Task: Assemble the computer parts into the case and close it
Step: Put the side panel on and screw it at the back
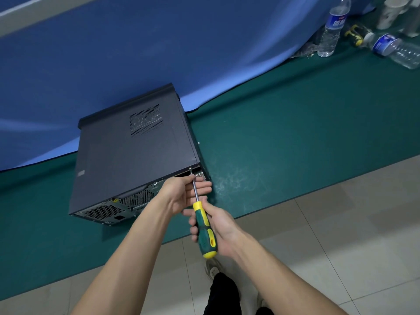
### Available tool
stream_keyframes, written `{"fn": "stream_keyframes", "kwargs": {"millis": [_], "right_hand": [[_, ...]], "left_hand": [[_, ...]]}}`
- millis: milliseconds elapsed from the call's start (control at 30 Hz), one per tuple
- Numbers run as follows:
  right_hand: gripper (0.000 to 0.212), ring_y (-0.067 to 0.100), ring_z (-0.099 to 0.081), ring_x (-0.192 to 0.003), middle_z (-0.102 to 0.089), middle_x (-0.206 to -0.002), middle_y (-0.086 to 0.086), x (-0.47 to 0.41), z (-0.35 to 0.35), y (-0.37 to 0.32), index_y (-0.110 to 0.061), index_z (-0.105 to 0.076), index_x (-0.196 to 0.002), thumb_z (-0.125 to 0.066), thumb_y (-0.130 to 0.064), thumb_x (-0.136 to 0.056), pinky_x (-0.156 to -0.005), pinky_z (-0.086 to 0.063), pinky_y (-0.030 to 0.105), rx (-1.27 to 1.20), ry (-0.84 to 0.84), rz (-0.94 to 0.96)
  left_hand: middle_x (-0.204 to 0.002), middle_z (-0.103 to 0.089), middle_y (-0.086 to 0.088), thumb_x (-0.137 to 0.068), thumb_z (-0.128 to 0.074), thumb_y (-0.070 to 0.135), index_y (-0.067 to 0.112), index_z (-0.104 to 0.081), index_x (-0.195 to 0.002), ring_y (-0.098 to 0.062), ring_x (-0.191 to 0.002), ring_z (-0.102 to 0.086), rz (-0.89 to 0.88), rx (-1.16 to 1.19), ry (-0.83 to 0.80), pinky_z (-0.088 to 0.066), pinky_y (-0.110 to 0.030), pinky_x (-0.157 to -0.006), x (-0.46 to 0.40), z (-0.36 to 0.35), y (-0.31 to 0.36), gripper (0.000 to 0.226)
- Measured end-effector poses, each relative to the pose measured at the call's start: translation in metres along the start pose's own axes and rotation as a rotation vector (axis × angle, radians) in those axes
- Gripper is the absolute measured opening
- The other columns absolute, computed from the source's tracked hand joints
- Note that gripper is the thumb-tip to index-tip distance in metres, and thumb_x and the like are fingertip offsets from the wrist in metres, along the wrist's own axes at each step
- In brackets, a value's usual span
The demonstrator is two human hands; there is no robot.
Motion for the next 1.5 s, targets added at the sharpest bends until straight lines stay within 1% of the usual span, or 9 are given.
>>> {"fn": "stream_keyframes", "kwargs": {"millis": [200,400,667,767,933,1067,1200,1300,1500], "right_hand": [[0.032,0.015,-0.054,-0.043,-0.057,-0.057,0.005,-0.001,0.015,-0.002,-0.004,-0.054,-0.091,-0.068,-0.032,-0.087,-0.043,-0.045,0.023,0.149,0.192,0.099],[0.03,0.014,-0.052,-0.039,-0.058,-0.054,0.003,0.005,0.022,-0.019,-0.007,-0.057,-0.072,-0.066,-0.03,-0.089,-0.04,-0.042,0.021,0.337,0.369,0.253],[0.052,0.012,-0.052,-0.042,-0.057,-0.058,0.003,0.006,-0.002,-0.004,0.0,-0.068,-0.09,-0.046,-0.047,-0.097,-0.04,-0.043,0.019,-0.102,0.005,0.001],[0.052,0.017,-0.056,-0.044,-0.061,-0.062,0.005,0.007,0.004,0.0,-0.004,-0.066,-0.088,-0.056,-0.055,-0.089,-0.043,-0.044,0.021,0.072,0.098,-0.014],[0.025,0.012,-0.053,-0.039,-0.057,-0.053,0.002,0.005,0.02,-0.006,-0.007,-0.054,-0.081,-0.066,-0.027,-0.09,-0.04,-0.041,0.019,0.22,0.304,0.166],[0.029,0.011,-0.049,-0.041,-0.054,-0.056,0.002,0.002,0.005,0.007,-0.004,-0.063,-0.082,-0.061,-0.032,-0.091,-0.04,-0.041,0.021,-0.052,0.099,0.061],[0.046,0.011,-0.048,-0.042,-0.053,-0.057,0.0,0.003,-0.009,0.009,-0.005,-0.066,-0.089,-0.047,-0.046,-0.095,-0.038,-0.04,0.02,-0.178,-0.057,0.006],[0.047,0.015,-0.052,-0.044,-0.057,-0.06,0.002,0.003,-0.006,0.004,-0.007,-0.065,-0.086,-0.058,-0.053,-0.088,-0.041,-0.042,0.022,0.006,0.044,0.009],[0.026,0.012,-0.046,-0.041,-0.054,-0.054,0.001,0.001,0.018,-0.013,-0.007,-0.061,-0.078,-0.067,-0.029,-0.089,-0.04,-0.04,0.022,0.293,0.361,0.21]], "left_hand": [[-0.056,-0.068,-0.01,-0.097,-0.05,0.011,-0.001,-0.059,-0.08,-0.016,-0.047,-0.066,-0.081,-0.104,0.105,-0.055,-0.028,-0.044,-0.001,0.01,0.009,0.023],[-0.053,-0.067,-0.006,-0.098,-0.049,0.011,-0.001,-0.058,-0.078,-0.014,-0.043,-0.063,-0.174,0.001,0.159,-0.052,-0.022,-0.041,0.0,0.008,0.005,0.024],[-0.053,-0.067,-0.007,-0.099,-0.044,0.01,0.001,-0.057,-0.078,-0.011,-0.042,-0.063,-0.069,-0.004,0.052,-0.051,-0.019,-0.042,0.007,0.0,0.005,0.026],[-0.047,-0.063,-0.008,-0.093,-0.054,0.003,0.001,-0.057,-0.074,-0.013,-0.036,-0.059,-0.101,-0.049,0.138,-0.05,-0.021,-0.038,0.005,0.007,0.009,0.019],[-0.049,-0.065,-0.004,-0.09,-0.061,0.01,0.003,-0.062,-0.077,-0.012,-0.039,-0.059,-0.178,-0.175,0.205,-0.049,-0.019,-0.04,0.002,0.014,0.01,0.015],[-0.065,-0.071,-0.006,-0.099,-0.043,0.014,0.004,-0.059,-0.088,-0.014,-0.052,-0.067,-0.069,-0.15,0.027,-0.053,-0.023,-0.045,0.004,0.011,0.007,0.022],[-0.06,-0.07,-0.008,-0.093,-0.053,0.005,0.001,-0.061,-0.084,-0.014,-0.048,-0.066,-0.092,-0.183,0.077,-0.052,-0.021,-0.043,0.008,0.016,0.014,0.013],[-0.05,-0.065,-0.008,-0.087,-0.06,0.0,-0.002,-0.06,-0.074,-0.014,-0.038,-0.06,-0.133,-0.188,0.17,-0.049,-0.02,-0.038,0.007,0.02,0.019,0.013],[-0.052,-0.064,-0.006,-0.084,-0.067,0.005,-0.001,-0.065,-0.078,-0.013,-0.04,-0.058,-0.205,-0.184,0.218,-0.048,-0.019,-0.041,0.003,0.024,0.013,0.008]]}}
Point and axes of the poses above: each hand's wrist, its own x-axis away from the middle knuckle, its own z-axis out of the back of the hand, y = z × x, the point moved 9 cm from there along -x, towards the middle knuckle
